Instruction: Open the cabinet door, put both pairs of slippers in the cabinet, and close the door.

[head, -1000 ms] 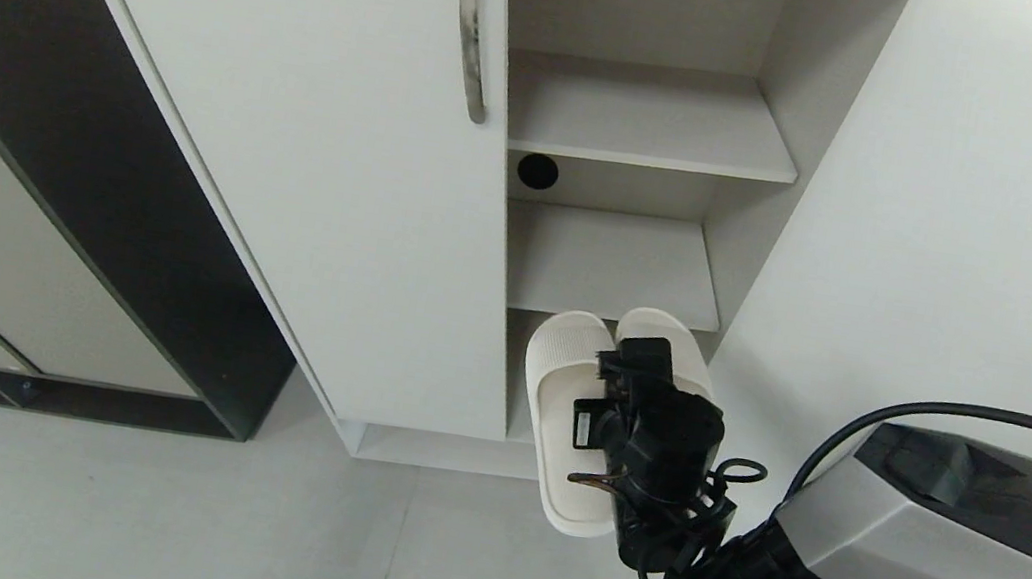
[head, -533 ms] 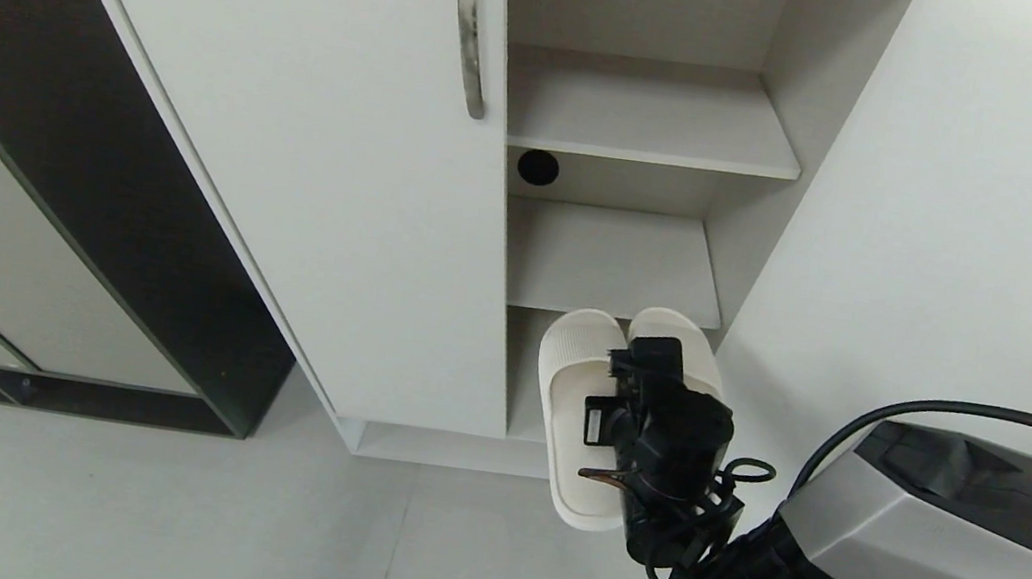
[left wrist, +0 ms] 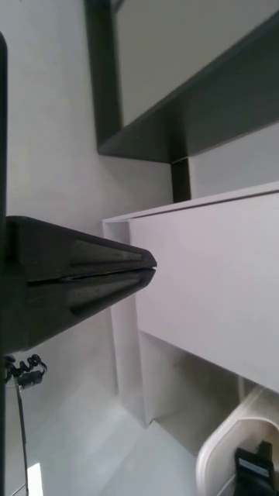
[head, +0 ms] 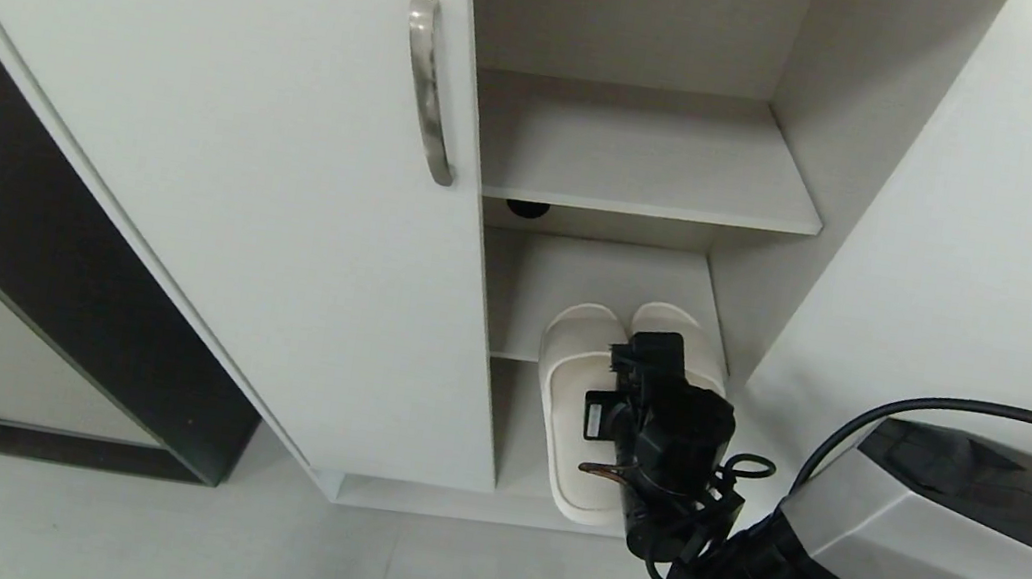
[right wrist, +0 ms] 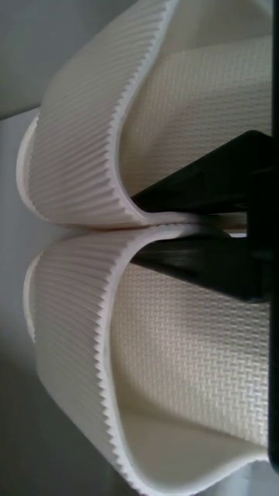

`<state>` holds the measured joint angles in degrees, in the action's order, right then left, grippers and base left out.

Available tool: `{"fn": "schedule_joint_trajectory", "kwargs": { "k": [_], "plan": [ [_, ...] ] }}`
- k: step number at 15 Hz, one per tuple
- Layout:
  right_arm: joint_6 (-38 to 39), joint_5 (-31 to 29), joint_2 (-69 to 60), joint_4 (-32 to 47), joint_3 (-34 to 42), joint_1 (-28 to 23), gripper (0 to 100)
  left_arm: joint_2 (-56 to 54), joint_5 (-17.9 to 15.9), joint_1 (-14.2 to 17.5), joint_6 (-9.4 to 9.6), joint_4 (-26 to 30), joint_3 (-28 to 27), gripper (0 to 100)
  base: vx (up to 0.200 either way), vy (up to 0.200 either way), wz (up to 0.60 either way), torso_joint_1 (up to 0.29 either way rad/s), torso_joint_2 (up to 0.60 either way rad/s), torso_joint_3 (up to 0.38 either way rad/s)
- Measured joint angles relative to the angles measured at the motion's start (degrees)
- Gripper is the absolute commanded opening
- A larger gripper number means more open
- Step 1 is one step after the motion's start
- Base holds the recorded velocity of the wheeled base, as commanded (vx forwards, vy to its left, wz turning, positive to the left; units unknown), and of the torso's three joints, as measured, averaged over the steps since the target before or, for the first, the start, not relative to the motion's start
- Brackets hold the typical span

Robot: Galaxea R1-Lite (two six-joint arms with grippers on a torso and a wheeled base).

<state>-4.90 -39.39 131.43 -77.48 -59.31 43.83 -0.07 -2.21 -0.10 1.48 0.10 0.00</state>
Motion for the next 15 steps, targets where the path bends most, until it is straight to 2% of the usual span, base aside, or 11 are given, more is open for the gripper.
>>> {"fn": "schedule_joint_trajectory", "kwargs": {
  "k": [3, 8, 13, 15],
  "plan": [
    [-0.05, 0.04, -0.06, 0.33, 0.77, 0.07, 0, 0.0, 0.02, 0.0, 0.02, -0.02, 0.0, 0, 0.2, 0.0, 0.0, 0.004, 0.01, 0.002],
    [1.73, 0.35, 0.88, 1.29, -0.98, -0.22, 0, 0.0, 0.0, 0.02, -0.24, 0.0, 0.0, 0, 0.0, 0.0, 0.0, 0.0, 0.0, 0.0],
    [6.05, 1.05, 2.23, 14.92, -11.52, -1.6, 0, 0.0, 0.1, 0.02, -0.48, -0.02, 0.0, 0, 0.0, 0.0, 0.0, 0.0, 0.0, 0.0],
    [6.46, 1.6, 3.89, 16.62, -16.19, -2.79, 0, 0.0, 0.68, 0.0, -0.77, -0.05, 0.0, 0, 0.0, 0.0, 0.0, 0.0, 0.0, 0.0]
  ]
}}
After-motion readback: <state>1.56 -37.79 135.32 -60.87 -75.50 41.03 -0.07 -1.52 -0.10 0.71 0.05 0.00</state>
